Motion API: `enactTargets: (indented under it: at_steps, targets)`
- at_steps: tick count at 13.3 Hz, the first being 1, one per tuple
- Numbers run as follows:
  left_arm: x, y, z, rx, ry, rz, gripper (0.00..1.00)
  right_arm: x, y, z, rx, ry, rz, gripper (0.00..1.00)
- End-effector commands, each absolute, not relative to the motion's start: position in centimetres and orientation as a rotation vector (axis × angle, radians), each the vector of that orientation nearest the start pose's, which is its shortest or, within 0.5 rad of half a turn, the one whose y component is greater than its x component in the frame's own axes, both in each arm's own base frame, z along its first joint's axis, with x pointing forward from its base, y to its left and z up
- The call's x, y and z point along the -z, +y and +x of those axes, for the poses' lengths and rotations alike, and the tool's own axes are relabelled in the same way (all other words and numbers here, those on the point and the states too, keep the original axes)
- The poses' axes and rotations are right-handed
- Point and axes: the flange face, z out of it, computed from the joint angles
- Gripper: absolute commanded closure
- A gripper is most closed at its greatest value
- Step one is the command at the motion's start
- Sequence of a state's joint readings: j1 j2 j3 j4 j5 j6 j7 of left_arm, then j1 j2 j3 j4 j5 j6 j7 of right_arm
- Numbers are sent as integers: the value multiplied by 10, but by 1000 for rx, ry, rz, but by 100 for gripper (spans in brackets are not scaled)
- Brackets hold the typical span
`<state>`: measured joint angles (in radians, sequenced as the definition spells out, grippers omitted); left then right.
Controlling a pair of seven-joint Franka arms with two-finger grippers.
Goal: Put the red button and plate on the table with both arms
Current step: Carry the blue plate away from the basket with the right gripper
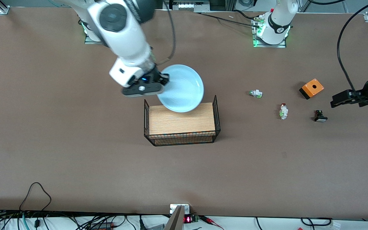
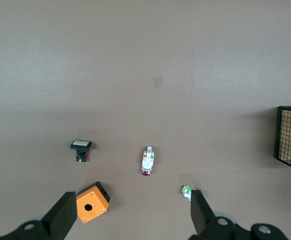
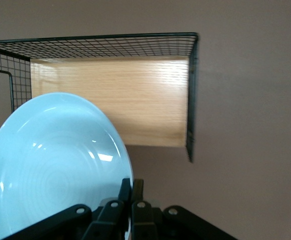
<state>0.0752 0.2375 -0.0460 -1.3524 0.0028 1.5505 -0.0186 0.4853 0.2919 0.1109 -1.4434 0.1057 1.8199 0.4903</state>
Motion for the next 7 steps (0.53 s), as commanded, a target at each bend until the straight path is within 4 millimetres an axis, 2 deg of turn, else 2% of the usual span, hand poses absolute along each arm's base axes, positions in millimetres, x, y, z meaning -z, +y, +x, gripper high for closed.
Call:
enactTargets:
  at_steps: [1,3,5,7]
  targets:
    - [-592,24,616,-62,-45,-3128,0,-568,290,552,-87,-192,-2910,99]
    - [-593,22,618,-29,-45,-3129,0,-580,222,565,-138,-258,-2871,99]
    - [-591,20,620,41,-48,-3129,0,-580,158,579,-194,-245,-2815,99]
    - [-591,19,611,48,-47,-3128,0,-576,97,592,-166,-298,-2785,99]
